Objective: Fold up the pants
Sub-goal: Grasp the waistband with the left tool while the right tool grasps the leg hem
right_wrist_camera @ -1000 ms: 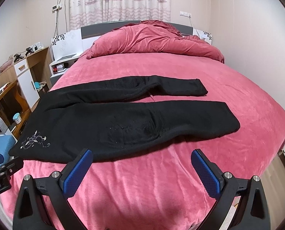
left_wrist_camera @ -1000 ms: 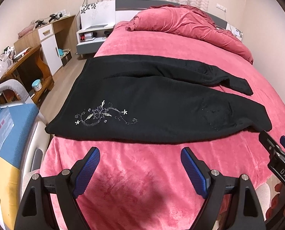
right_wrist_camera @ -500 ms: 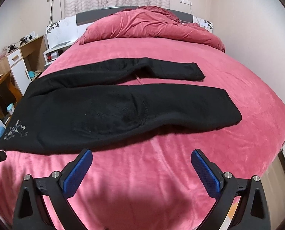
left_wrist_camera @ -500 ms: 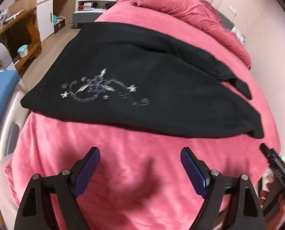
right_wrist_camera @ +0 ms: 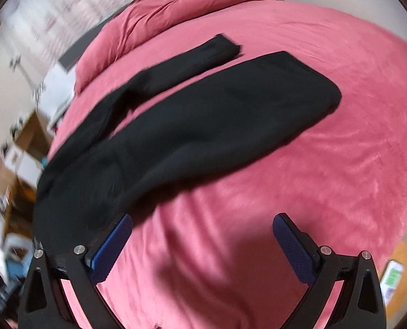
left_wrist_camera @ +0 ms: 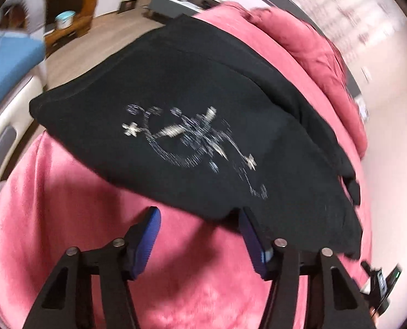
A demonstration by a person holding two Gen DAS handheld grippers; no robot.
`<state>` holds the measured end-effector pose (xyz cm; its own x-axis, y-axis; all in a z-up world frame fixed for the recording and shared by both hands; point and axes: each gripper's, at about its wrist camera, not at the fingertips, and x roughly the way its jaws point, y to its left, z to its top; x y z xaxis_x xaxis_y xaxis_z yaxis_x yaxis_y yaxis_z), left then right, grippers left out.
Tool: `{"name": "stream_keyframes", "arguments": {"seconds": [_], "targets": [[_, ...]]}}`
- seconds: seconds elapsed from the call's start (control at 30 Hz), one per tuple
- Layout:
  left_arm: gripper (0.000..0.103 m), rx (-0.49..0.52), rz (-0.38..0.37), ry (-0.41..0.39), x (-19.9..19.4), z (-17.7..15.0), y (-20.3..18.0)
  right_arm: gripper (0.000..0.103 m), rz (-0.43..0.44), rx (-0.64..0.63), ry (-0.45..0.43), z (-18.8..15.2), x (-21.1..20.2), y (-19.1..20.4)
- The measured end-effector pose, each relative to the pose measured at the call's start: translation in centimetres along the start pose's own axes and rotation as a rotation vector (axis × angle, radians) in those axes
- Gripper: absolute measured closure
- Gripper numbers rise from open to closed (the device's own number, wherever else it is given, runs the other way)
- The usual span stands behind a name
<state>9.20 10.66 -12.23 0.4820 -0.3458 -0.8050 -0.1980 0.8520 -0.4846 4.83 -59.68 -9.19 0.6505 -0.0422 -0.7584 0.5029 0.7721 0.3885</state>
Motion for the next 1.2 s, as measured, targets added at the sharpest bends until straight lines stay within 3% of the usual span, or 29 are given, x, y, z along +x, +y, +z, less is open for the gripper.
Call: {"name": "stream_keyframes", "arguments": {"seconds": [0.13,0.3,0.53,0.57,0.63,0.77,0.8,0.83,0.87,1.0,1.2], "targets": [[0.045,-0.055,-0.022,-0.034,0.5,0.8,0.7,0.0,0.053,0.127,-0.016,2.0,0.9,-2.4],[0.045,-0.061,-0.019,-0.068,1.3,1.3,0.9,0.0,0.042,0.206,-0.015,3.6,2.3,-4.5],[0.056,-0.146,-0.063,-0.093,1.8,2.6,2.9,0.009,0.069,0.305,-0.047,5.5,4.0,-6.7],[0.058,-0.167,-0.079,-0.093,1.9,2.8,3.3,0.013,0.073,0.303,-0.059,6.1,4.1,-6.7],[0.063,-0.213,-0.105,-0.095,2.0,3.1,4.2,0.033,0.076,0.295,-0.064,6.7,4.6,-6.7],[0.073,-0.28,-0.142,-0.091,2.4,3.8,5.2,0.044,0.068,0.319,-0.08,7.5,5.4,-7.5],[0.079,-0.288,-0.145,-0.092,2.5,4.0,5.4,0.054,0.056,0.318,-0.086,7.7,5.4,-7.7],[0.082,-0.286,-0.142,-0.094,2.5,4.1,5.3,0.076,0.038,0.31,-0.088,7.5,5.2,-8.0],[0.085,-0.281,-0.139,-0.094,2.6,4.2,5.1,0.087,0.019,0.3,-0.092,7.7,5.2,-8.3],[0.093,-0.246,-0.106,-0.116,2.1,4.0,4.6,0.093,0.084,0.402,-0.091,7.6,5.2,-10.1],[0.096,-0.14,-0.074,-0.184,-1.0,3.5,3.3,0.095,0.0,0.302,-0.127,8.4,3.3,-8.8]]}}
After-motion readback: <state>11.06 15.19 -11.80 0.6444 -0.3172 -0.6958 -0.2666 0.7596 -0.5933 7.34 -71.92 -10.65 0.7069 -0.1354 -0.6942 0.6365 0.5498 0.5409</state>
